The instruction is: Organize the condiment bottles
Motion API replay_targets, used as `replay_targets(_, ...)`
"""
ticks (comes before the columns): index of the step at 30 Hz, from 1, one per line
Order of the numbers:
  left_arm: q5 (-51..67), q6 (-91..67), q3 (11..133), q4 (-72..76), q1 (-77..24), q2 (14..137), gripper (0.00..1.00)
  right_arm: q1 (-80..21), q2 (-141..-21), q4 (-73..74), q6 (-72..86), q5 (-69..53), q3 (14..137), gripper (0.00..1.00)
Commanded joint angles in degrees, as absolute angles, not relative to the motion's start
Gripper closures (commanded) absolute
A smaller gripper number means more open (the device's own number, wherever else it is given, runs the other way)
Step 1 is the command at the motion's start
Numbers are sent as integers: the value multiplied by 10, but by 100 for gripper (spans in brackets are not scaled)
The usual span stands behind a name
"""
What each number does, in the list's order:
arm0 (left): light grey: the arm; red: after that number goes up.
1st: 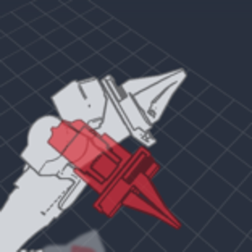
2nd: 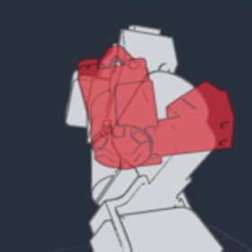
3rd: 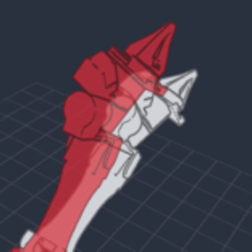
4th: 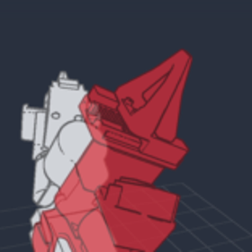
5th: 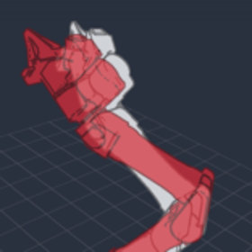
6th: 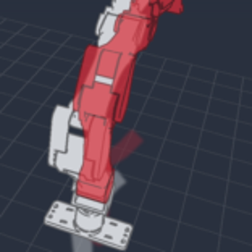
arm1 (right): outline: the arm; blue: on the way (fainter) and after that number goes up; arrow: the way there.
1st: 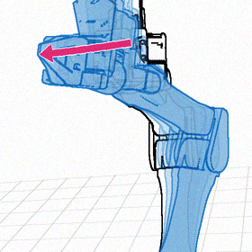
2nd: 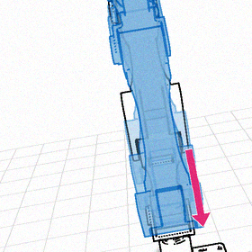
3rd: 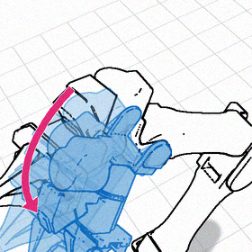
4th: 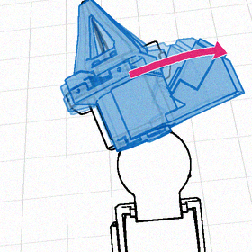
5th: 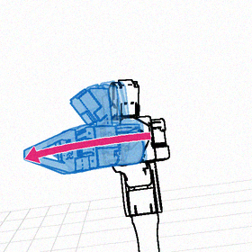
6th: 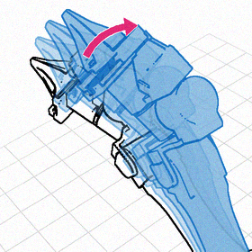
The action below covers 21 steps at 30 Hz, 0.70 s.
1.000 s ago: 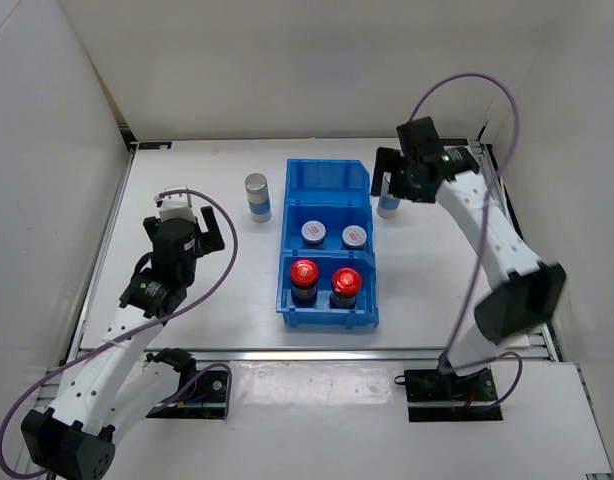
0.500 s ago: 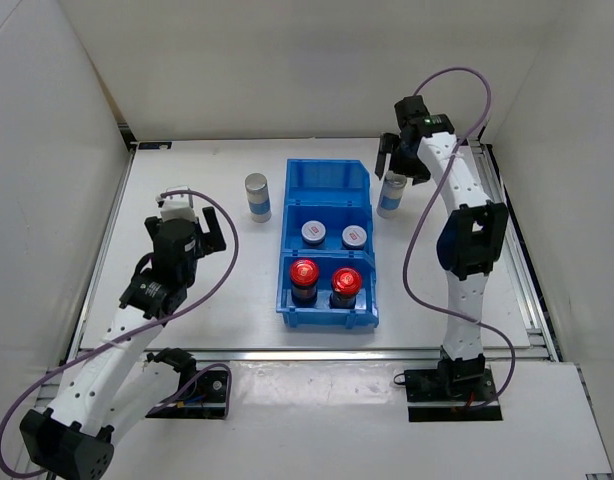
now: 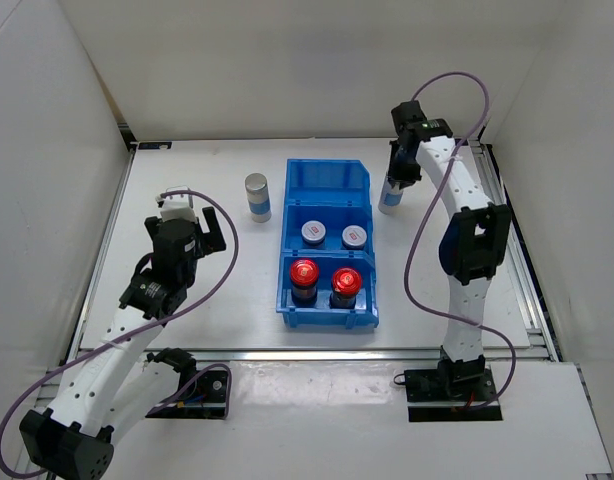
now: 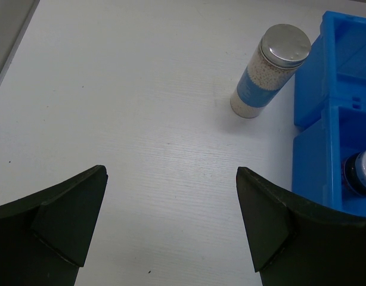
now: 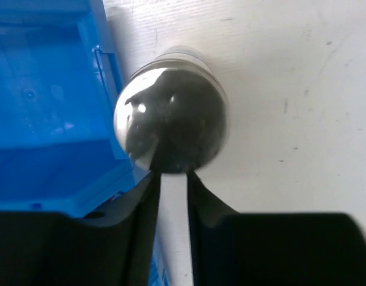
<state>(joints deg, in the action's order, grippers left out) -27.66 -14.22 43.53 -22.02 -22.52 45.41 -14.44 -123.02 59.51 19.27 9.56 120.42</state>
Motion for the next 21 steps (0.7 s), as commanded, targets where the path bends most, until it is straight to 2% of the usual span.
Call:
replay_targets(1, -274, -142, 450, -215, -228, 443, 0, -163, -1161, 560, 196, 162, 1209, 74)
replay_targets(2, -274, -142, 450, -215, -228, 443, 0, -177, -1150, 555, 196, 178, 1218, 79)
replay_targets(7, -274, -142, 445, -215, -228, 443, 0, -213, -1144, 548, 170, 234, 1255, 78)
replay_targets(8, -274, -142, 445, -215, -228, 443, 0, -213, -1144, 548, 170, 234, 1255, 58)
replay_targets(9, -274, -142, 445, -215, -228, 443, 0, -213, -1144, 548, 170, 234, 1255, 45)
replay_targets(12, -274, -142, 445, -215, -228, 443, 0, -206, -1150, 548, 170, 234, 1248, 11)
replay_targets(15, -274, -142, 445, -215, -228, 443, 0, -184, -1166, 555, 175, 214, 1248, 1)
replay_targets(21, -274, -142, 445, -210, -228, 443, 0, -145, -1221, 555, 181, 148, 1253, 0)
